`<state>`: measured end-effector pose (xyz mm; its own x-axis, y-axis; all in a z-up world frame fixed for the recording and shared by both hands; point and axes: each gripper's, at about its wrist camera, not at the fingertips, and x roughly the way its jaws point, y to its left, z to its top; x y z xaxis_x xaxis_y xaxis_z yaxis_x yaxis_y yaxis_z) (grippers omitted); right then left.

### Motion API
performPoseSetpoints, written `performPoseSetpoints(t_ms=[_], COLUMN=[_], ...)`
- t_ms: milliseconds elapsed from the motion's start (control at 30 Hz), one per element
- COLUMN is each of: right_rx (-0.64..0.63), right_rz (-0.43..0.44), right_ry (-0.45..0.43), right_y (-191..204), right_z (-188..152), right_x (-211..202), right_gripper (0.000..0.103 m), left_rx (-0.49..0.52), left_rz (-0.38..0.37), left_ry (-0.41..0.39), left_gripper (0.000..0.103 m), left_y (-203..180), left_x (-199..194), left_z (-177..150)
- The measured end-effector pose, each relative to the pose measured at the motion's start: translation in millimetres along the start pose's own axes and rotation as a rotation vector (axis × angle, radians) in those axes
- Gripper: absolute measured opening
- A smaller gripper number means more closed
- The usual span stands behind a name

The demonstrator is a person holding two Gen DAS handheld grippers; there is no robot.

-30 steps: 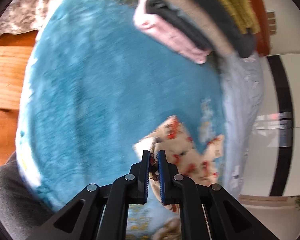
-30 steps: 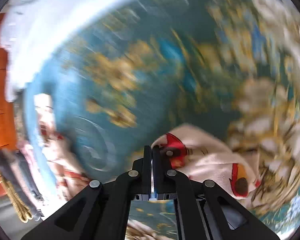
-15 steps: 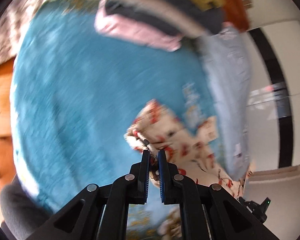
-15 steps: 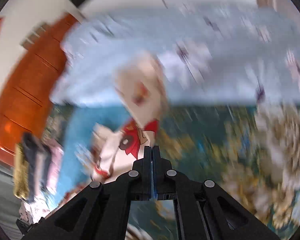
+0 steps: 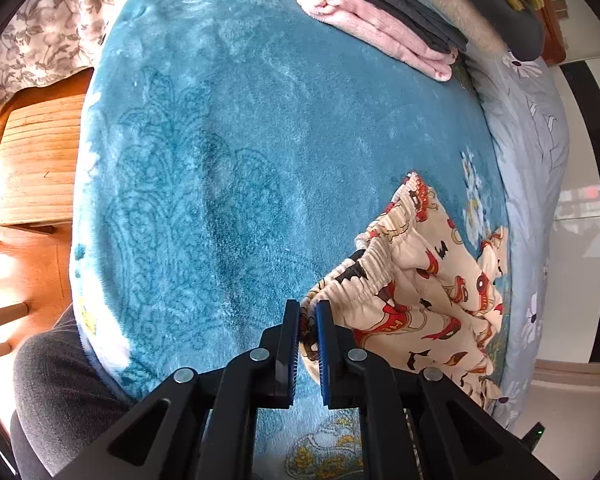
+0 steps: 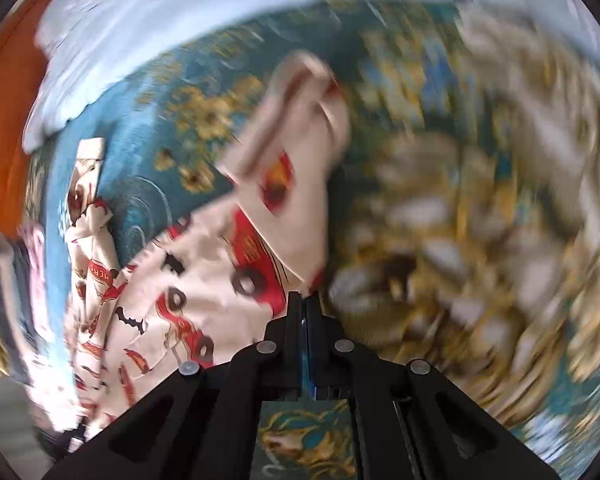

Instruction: Fold clothes

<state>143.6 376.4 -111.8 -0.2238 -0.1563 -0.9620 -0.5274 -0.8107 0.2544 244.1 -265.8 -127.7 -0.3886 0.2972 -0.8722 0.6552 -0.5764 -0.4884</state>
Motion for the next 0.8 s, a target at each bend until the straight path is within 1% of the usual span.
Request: performPoseSetpoints(t_ms=[33, 67, 100, 167, 200, 333, 400, 433, 533, 633, 733, 800], right_rx=[-0.033, -0.056, -0.071, -0.113, -0.134, -0.235, -0.258, -0.226, -0.088, 0.014, 0.098, 0.124], right_rz=[-0.010, -0.020, -0.028, -0.054, -0.067, -0.086, -0.133, -0.122, -0.029, 0.032, 0.068, 0.072], right_ry=[-0.019, -0.037, -0.049, -0.088, -0.107, -0.087, -0.079, -0.069, -0.043, -0.023, -0.044, -0.051], right_y=[6.4, 9.3, 12.1, 19.3, 22.9, 40.2, 46.8, 45.0, 28.4, 7.8, -10.9, -12.4], right_z=[4.2, 12.0, 17.2, 20.8, 22.3, 32.4, 36.8, 38.8, 42.3, 45.0, 47.8, 50.8], right_x=[-3.2, -4.1, -4.0, -4.6, -5.0, 18.5, 31.1, 35.1, 37.5, 34.2, 27.7, 28.3], right_gripper=[0.012, 0.027, 0.036, 0.037, 0.040, 0.041, 0.041, 0.041, 0.041, 0.041, 0.044, 0.044], left_rx=[-0.009, -0.019, -0.029, -0.044, -0.049, -0.032, -0.032, -0.032, -0.032, -0.031, -0.031, -0.035], left_rz=[-0.002, -0.005, -0.007, -0.012, -0.015, 0.013, 0.015, 0.016, 0.019, 0.022, 0.025, 0.024], left_ry=[0.002, 0.003, 0.005, 0.005, 0.003, 0.010, 0.010, 0.010, 0.011, 0.011, 0.011, 0.012], left_gripper=[0.009, 0.009, 0.009, 0.009, 0.009, 0.009, 0.009, 0.009, 0.009, 0.009, 0.009, 0.009], left_y=[2.1, 4.2, 6.3, 8.4, 8.4, 2.8, 2.3, 2.1, 1.4, 0.7, 0.0, 0.7], left_x=[-0.5, -1.2, -1.8, -1.7, -0.9, 3.2, 3.6, 3.7, 4.2, 4.7, 5.1, 4.5], left_z=[-0.9, -1.8, -2.6, -4.0, -4.4, -5.4, -5.3, -5.3, -5.3, -5.2, -5.2, -5.2])
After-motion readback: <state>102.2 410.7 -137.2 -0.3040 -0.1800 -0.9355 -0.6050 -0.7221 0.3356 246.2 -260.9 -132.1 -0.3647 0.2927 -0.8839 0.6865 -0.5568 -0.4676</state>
